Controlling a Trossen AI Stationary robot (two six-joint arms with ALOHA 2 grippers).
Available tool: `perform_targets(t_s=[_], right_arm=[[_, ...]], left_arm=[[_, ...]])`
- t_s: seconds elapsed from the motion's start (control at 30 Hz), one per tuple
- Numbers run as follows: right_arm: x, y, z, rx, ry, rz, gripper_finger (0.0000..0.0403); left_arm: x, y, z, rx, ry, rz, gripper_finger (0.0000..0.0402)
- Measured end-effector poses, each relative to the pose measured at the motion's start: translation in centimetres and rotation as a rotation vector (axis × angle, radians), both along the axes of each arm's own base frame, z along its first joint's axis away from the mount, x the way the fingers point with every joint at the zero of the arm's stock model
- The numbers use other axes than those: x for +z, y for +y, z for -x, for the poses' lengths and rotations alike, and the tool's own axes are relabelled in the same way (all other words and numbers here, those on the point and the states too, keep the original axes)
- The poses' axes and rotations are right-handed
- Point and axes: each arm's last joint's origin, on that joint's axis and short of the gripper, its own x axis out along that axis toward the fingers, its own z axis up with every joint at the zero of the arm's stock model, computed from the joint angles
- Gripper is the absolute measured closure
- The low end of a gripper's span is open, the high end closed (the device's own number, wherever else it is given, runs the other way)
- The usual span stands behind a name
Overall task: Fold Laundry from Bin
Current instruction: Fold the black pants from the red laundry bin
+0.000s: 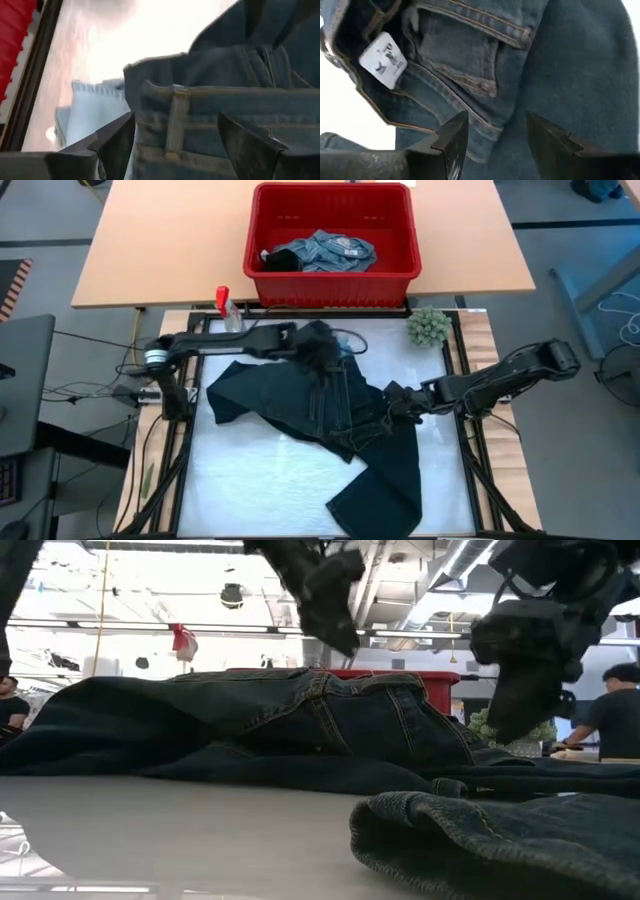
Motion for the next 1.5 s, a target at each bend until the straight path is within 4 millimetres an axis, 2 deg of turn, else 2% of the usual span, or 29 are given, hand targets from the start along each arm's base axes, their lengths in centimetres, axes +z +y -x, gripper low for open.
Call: perform_targets(t_s=[0.1,0.27,0.47,0.57,0.63,0.77,0.8,0.93,1.03,1.17,1.3,1.4,1.5], right_arm=[[-0.3,0.0,0.2,0.019,0.005,0.014,0.0184],[-0.2,-0.1,0.1,0.073,-0.01,0.031,0.0184],[-0.1,-0.2,0.3,0.133,-0.004,0.063,0.0184],[-0.1,-0.4,0.3,0.146,-0.003,0.079,0.0184],[-0.1,-0.6,0.3,0.155,0.003,0.089,0.0184],[-0.1,-1.0,0.3,0.176,0.003,0.087,0.0184],[-0.1,-1.1,0.2,0.177,0.001,0.081,0.0184],[-0.1,-1.5,0.2,0.175,0.0,0.061,0.0184],[0.2,-1.4,-0.2,0.197,-0.054,0.022,0.0184],[1.5,-0.4,-1.2,0.4,-0.236,-0.038,0.0184],[3.1,0.4,-1.9,0.556,-0.327,-0.004,0.0184],[4.2,0.3,-2.4,0.58,-0.367,0.05,0.0184],[5.0,0.0,-2.8,0.631,-0.409,0.191,0.0184]], left_arm=[[-0.4,1.6,-1.3,-0.041,-0.016,0.054,0.0128],[-3.4,3.5,-2.0,-0.025,0.069,0.12,0.0127],[-5.3,3.9,-2.5,-0.065,0.095,0.243,0.0129],[-5.5,3.4,-2.4,-0.09,0.114,0.283,0.0162],[-4.8,2.9,-2.0,-0.113,0.124,0.296,0.0213],[-2.5,1.4,-0.8,-0.106,0.136,0.268,0.0361],[-1.8,1.1,-0.4,-0.101,0.132,0.256,0.0376],[1.9,-1.0,1.4,-0.102,0.077,0.234,0.0383],[5.5,-3.3,3.8,-0.14,0.005,0.232,0.0385],[9.1,-6.3,7.6,-0.188,-0.018,0.24,0.0385],[9.8,-8.2,10.0,-0.128,0.068,0.2,0.0384],[9.5,-9.4,10.5,-0.094,0.128,0.215,0.0384],[9.3,-11.2,10.5,-0.137,0.158,0.245,0.0384]])
